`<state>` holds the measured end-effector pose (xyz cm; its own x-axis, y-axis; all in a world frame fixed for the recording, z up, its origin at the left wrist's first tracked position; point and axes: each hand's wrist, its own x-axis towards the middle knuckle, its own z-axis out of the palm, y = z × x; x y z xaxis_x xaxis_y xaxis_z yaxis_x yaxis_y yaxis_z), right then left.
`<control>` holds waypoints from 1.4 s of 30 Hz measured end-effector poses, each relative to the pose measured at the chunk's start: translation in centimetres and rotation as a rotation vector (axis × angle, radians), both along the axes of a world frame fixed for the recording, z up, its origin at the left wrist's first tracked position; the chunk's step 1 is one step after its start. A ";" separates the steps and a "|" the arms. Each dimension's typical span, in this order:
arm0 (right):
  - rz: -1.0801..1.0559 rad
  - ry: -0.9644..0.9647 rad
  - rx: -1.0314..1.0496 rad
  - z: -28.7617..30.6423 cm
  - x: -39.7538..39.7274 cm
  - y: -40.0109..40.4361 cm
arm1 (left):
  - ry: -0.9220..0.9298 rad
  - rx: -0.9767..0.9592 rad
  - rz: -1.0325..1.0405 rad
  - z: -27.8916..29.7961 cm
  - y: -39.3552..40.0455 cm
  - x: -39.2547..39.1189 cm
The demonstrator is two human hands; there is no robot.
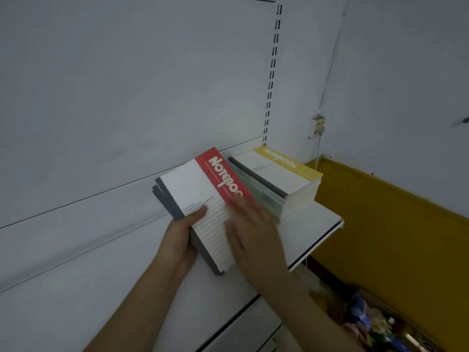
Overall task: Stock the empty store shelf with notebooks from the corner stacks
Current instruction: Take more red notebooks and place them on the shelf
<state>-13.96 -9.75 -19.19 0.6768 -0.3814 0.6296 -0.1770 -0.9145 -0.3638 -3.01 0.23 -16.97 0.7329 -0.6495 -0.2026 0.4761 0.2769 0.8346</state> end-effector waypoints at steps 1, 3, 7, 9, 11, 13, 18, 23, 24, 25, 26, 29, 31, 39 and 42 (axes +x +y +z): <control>-0.059 -0.019 0.080 1.2 0.0 -1.0 | -0.067 0.000 -0.001 0.8 0.3 0.0; 0.003 -0.041 0.367 4.1 -0.2 -2.3 | -0.235 0.033 -0.019 2.8 1.3 -0.2; 0.338 -0.171 0.883 7.7 -0.4 -2.3 | -0.652 0.271 -0.151 5.5 3.4 -1.7; 0.357 -0.189 0.938 8.3 -0.1 -1.2 | -0.732 0.381 -0.185 5.6 4.9 -2.1; 0.327 -0.224 0.958 8.3 1.0 -0.3 | -0.769 0.472 -0.129 4.8 6.9 -2.3; 0.315 -0.247 1.072 8.0 3.0 1.3 | -0.782 0.543 0.007 3.6 9.7 -2.6; 0.422 -0.125 1.242 6.9 8.3 6.1 | -0.998 0.919 0.155 1.0 16.6 -4.2; 0.696 0.152 1.333 5.9 12.4 16.4 | -0.924 1.150 0.492 0.0 26.2 -6.4; 0.752 0.207 1.329 5.6 12.7 18.6 | -0.912 1.180 0.551 0.1 28.2 -7.0; 0.799 0.262 1.334 5.4 12.7 20.7 | -0.902 1.197 0.603 0.2 30.1 -7.6; 0.830 0.317 1.344 5.2 12.6 22.9 | -0.889 1.207 0.641 0.3 32.0 -8.0; 0.887 0.397 1.338 5.0 12.6 29.1 | -0.884 1.230 0.700 0.7 37.3 -8.8; 0.910 0.412 1.332 5.1 13.1 32.9 | -0.885 1.229 0.727 0.9 41.0 -8.7; 0.901 0.361 0.854 4.6 15.9 45.3 | -0.808 1.473 0.666 0.2 56.2 -5.4; 0.831 0.375 0.358 2.4 17.1 46.8 | -0.827 1.634 0.568 -1.0 59.8 -3.6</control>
